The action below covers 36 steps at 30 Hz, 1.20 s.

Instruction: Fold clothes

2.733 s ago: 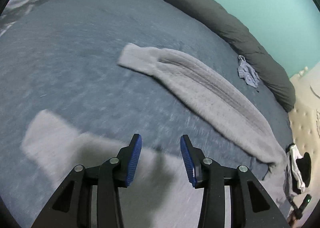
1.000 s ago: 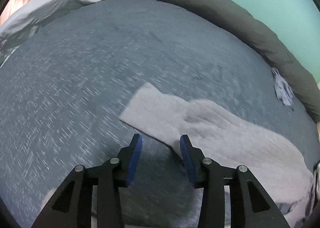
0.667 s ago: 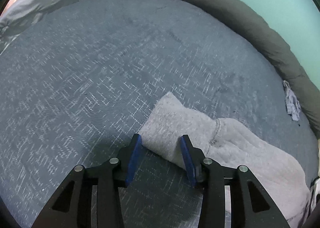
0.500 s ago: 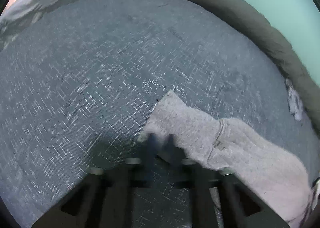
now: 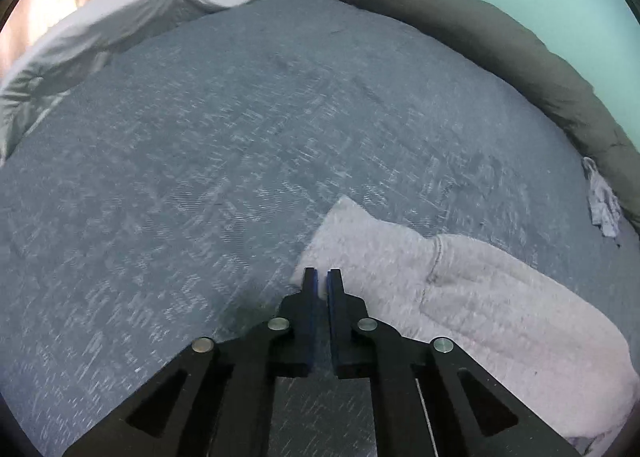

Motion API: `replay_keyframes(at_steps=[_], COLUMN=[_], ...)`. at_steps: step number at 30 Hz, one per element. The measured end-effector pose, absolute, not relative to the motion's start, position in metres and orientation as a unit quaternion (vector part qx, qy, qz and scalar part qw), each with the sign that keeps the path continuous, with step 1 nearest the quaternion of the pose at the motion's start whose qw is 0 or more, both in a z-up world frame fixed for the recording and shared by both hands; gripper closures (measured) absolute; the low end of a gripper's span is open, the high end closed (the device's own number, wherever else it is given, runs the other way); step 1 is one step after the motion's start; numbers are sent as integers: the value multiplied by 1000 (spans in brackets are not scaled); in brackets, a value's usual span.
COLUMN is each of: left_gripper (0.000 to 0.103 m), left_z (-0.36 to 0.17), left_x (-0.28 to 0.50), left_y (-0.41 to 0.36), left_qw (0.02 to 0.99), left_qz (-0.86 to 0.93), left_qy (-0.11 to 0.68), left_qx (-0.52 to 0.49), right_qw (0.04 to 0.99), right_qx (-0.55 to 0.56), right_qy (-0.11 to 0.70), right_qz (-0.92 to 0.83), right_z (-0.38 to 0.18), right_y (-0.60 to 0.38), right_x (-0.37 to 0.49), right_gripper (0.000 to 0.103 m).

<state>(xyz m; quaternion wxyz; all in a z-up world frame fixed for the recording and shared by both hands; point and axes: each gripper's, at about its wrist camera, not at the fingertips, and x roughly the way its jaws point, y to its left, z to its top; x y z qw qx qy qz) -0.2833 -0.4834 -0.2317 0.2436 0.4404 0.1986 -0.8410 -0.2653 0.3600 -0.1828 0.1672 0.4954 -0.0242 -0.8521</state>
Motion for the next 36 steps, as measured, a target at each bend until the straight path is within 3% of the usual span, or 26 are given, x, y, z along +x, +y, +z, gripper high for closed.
replay_keyframes(at_steps=[1,5,7,9,12,16,25,36], left_gripper=[88,85,79,72,71,71,64,63], left_z=[-228,-213,-210,-209,-213,-227,-250,-250], left_x=[-281,-279,-283,-286,-290,-300,-320,-302], left_y=[-480,-453,-427,-402,-357,-301,-205,-164], left_qw=[248,234,203,175,121,63,-4,-32], left_qz=[-843,-859,-871,-878,-886,-890,-895,-898], left_qy=[197,175,170,166,163,163,162,146], left_qx=[435,420,413,413,418,421,416,414], right_qw=[165,151,141,130,114,84,20,40], right_qx=[496,495,495,497,496,495,508,531], right_qy=[-27,-38,-45,-55,-67,-75,-99,-144], right_qz=[-852,-855,-856,-856,-858,-862,-856,-834], right_z=[-181,-174,-171,-170,-169,-171,-192,-227], right_y=[361,365,367,370,376,388,435,456], right_x=[-270,-296,-314,-332,-360,-397,-463,-486], right_gripper=[97,95,75,64,64,51,42,43])
